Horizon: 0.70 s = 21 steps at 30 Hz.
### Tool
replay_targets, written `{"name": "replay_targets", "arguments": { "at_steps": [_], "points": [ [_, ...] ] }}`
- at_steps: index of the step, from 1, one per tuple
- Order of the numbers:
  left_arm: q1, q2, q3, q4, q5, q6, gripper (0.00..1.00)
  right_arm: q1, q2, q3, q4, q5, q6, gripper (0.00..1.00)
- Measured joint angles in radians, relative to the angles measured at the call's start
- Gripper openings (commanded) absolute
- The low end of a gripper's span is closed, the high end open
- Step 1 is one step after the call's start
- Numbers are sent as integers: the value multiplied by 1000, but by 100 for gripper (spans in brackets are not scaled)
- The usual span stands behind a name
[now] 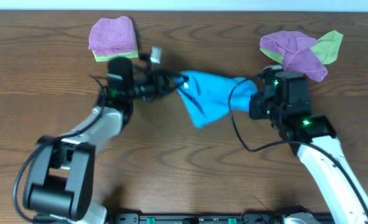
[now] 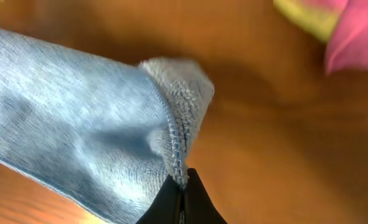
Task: Fold the cloth
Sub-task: 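Lift the blue cloth with both grippers and stretch it upward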
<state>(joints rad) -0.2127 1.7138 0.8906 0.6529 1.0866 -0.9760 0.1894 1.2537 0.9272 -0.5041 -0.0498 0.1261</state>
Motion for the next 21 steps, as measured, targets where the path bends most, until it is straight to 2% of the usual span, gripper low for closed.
{"name": "replay_targets", "arguments": {
  "at_steps": [6,11,15,21],
  "points": [
    [63,-12,148,-137,-6,19,6,0,8,28,127,-4,9,1],
    [86,-12,216,-249,-52,83,6,0,74,35,263,-5,19,1],
    [87,-12,227,-285,-111,131,6,0,189,84,328,-5,23,1],
    [93,29,267,-286,-206,166,6,0,387,269,328,-6,21,1]
  ]
}}
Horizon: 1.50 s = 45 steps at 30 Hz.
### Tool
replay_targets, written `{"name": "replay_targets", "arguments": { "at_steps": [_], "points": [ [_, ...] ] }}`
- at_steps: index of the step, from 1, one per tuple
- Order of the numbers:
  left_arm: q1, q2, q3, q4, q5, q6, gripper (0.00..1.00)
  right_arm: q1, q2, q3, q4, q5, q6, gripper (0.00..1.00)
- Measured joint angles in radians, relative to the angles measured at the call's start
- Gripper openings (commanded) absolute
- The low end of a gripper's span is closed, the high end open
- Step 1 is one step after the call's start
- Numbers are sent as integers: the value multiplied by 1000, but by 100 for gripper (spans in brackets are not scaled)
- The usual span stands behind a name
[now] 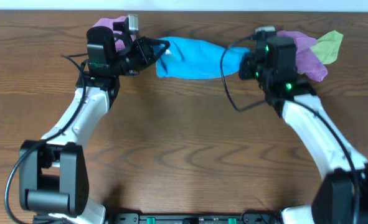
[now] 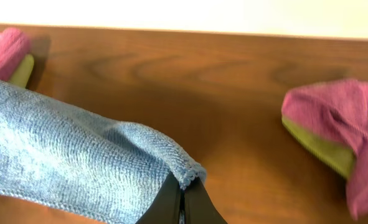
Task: Fold the cloth
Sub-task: 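Lift the blue cloth with both grippers and stretch it upward, then lower the stretched blue cloth flat onto the table with both grippers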
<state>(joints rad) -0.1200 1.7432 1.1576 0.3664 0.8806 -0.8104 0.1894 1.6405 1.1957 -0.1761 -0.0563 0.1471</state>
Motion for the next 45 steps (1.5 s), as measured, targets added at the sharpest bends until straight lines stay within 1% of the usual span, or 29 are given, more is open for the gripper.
{"name": "replay_targets", "arguments": {
  "at_steps": [5,8,11,16,21,26,27,33,37,39,41,45],
  "points": [
    [5,94,108,-1,-26,7,6,0,80,127,-14,0,-7,1],
    [8,142,170,-4,-18,8,6,0,87,158,-19,1,-16,1],
    [17,157,192,-21,-2,17,6,0,87,172,-48,1,-28,1],
    [37,157,196,-146,54,74,6,0,87,175,-158,1,-35,1],
    [51,158,200,-320,121,169,6,3,87,176,-252,1,-38,1],
    [66,158,201,-504,190,296,6,16,87,178,-367,0,-38,1],
    [68,158,201,-521,196,309,6,21,87,178,-399,-1,-39,1],
    [106,158,209,-888,254,537,6,34,86,178,-503,-12,-39,1],
    [123,158,211,-1151,248,725,6,45,86,178,-562,-23,-42,1],
    [124,158,212,-1246,232,806,6,48,86,178,-591,-39,-43,1],
    [123,158,212,-1309,215,881,6,50,86,178,-621,-52,-45,2],
    [123,158,212,-1410,182,995,6,57,86,178,-682,-71,-46,2]
  ]
}}
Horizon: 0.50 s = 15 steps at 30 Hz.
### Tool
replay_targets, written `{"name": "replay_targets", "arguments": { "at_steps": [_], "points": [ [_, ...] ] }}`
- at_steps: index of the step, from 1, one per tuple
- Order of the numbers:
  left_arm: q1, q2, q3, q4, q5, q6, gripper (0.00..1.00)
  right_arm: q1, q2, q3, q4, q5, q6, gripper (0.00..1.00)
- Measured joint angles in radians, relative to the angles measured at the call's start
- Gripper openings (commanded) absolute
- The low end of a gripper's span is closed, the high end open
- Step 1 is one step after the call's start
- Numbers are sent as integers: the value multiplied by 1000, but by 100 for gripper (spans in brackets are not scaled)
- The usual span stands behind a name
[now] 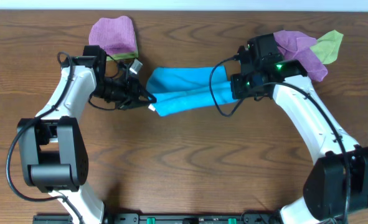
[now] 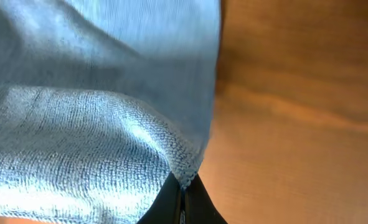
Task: Fold the cloth
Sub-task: 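Lower the stretched blue cloth flat onto the table with both grippers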
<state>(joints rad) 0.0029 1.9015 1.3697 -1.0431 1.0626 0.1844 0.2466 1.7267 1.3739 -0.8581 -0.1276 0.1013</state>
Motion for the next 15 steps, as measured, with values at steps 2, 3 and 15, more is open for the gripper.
{"name": "replay_targets", "arguments": {
  "at_steps": [2,3,15],
  "points": [
    [0,0,0,-66,-24,54,6,9,0,0,-26,-7,0,1],
    [0,0,0,-93,-34,77,6,12,0,0,-36,-10,0,1],
    [0,0,-208,-155,-83,265,6,60,-8,-112,-73,-26,5,2]
  ]
}}
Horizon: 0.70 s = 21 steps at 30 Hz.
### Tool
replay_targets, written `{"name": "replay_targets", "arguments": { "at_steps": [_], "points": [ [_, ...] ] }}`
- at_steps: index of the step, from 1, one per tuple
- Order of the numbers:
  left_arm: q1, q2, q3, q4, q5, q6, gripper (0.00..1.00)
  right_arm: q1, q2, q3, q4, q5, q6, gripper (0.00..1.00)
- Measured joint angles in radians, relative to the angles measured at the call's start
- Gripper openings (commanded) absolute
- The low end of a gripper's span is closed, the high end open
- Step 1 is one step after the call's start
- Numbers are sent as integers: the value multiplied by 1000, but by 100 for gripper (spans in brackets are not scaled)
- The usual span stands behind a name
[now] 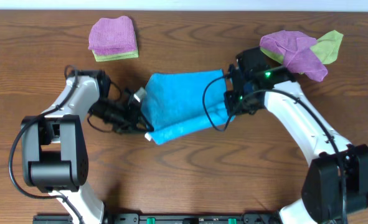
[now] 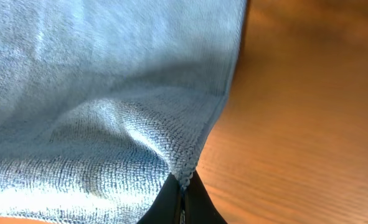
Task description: Fold the cloth
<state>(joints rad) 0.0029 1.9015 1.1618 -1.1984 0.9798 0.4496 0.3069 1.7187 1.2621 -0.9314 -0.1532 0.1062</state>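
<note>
The blue cloth (image 1: 180, 106) lies doubled over on the middle of the wooden table, its top layer reaching back to a far edge near the right arm. My right gripper (image 1: 228, 111) is shut on the cloth's right corner; in the right wrist view the black fingertips (image 2: 182, 198) pinch the stitched hem of the blue cloth (image 2: 96, 112). My left gripper (image 1: 145, 132) holds the cloth's left front corner low over the table, its fingers partly hidden by fabric.
A folded purple cloth on a green one (image 1: 113, 37) sits at the back left. A loose heap of purple and green cloths (image 1: 301, 51) lies at the back right, just behind the right arm. Bare wooden table (image 1: 190, 180) runs along the front.
Both grippers have come nearer the front of the table with their corners. The blue cloth now shows a wider, flatter upper layer than the narrow band before.
The blue cloth hung bunched between both shut grippers over mid-table. Then it was stretched as a band near the back edge. Later it lay lower, folding over itself, and now it rests doubled with both corners at the front.
</note>
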Motion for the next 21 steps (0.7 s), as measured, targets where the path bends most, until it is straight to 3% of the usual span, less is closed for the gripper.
{"name": "replay_targets", "arguments": {
  "at_steps": [9,16,21],
  "points": [
    [0,0,-212,93,5,27,6,12,-71,-179,32,-21,34,1],
    [0,0,-241,94,23,27,6,18,-184,-255,57,-22,52,2],
    [0,-36,-241,95,79,24,6,18,-240,-259,180,0,59,1]
  ]
}}
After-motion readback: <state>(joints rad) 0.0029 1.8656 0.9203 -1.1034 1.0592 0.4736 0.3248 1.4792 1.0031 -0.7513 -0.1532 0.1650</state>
